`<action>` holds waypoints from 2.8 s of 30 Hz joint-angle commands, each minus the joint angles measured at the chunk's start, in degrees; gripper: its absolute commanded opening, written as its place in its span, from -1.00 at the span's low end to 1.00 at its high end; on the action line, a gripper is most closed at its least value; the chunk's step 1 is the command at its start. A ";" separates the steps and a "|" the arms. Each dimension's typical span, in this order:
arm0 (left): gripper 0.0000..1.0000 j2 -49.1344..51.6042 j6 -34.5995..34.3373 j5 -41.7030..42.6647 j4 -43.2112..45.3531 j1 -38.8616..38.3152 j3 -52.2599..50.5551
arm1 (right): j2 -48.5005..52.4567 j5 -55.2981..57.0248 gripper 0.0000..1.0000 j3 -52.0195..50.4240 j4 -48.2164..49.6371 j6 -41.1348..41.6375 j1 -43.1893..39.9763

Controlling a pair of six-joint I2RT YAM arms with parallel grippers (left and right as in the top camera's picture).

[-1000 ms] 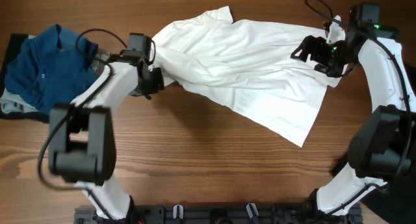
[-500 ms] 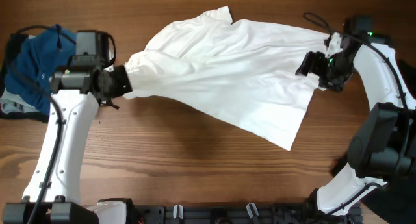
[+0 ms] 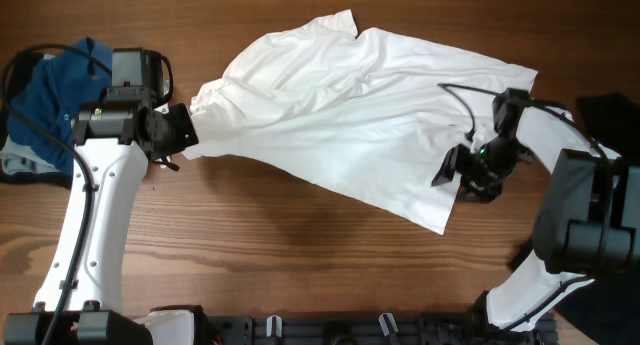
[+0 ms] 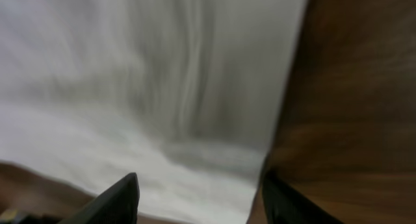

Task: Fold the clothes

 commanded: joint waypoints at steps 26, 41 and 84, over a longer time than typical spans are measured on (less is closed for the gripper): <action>-0.92 -0.57 -0.72 -1.38 0.96 0.33 0.44 | -4.20 -15.04 -0.91 -8.85 15.19 -3.91 5.31; -0.92 -12.50 -0.68 -1.40 -2.97 0.33 22.12 | -31.95 -14.86 -0.91 36.54 -8.85 1.36 -10.43; -0.92 11.37 13.07 1.22 13.40 -0.15 70.49 | -9.51 -29.88 -0.92 74.05 14.19 15.04 -14.21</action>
